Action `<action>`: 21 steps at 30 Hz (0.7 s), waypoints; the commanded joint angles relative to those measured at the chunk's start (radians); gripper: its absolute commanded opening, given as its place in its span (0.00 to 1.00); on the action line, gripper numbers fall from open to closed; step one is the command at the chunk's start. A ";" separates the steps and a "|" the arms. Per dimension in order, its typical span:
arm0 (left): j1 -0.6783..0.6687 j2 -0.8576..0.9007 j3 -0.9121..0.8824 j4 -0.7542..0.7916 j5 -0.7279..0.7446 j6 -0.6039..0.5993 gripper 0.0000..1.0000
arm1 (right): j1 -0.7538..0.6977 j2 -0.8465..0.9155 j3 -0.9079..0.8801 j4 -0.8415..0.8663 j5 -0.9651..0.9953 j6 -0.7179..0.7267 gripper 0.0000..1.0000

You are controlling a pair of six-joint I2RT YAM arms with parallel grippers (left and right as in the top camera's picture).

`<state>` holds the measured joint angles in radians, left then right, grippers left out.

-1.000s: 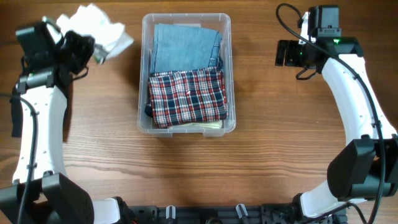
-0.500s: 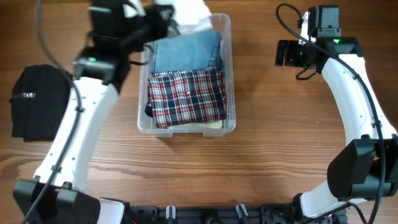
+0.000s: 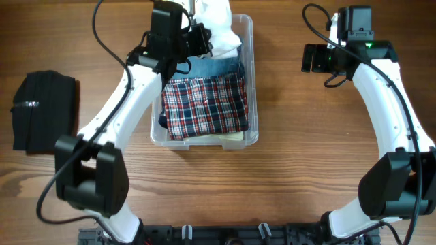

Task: Pack container
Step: 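Lift the white t-shirt and carry it right into the bin's upper half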

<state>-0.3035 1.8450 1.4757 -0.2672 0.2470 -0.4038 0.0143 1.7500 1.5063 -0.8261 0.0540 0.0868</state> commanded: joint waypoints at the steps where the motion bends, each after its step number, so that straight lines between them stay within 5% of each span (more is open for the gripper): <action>1: 0.015 0.057 0.023 -0.003 -0.019 0.034 0.04 | -0.001 -0.023 0.018 0.003 0.010 0.018 1.00; 11: 0.015 0.093 0.023 -0.113 -0.151 0.034 0.04 | -0.001 -0.023 0.018 0.003 0.010 0.019 1.00; 21: 0.012 0.078 0.024 -0.145 -0.019 0.034 0.04 | -0.001 -0.023 0.018 0.003 0.010 0.018 1.00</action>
<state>-0.2905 1.9339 1.4799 -0.4110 0.1509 -0.3931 0.0143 1.7500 1.5063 -0.8261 0.0540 0.0868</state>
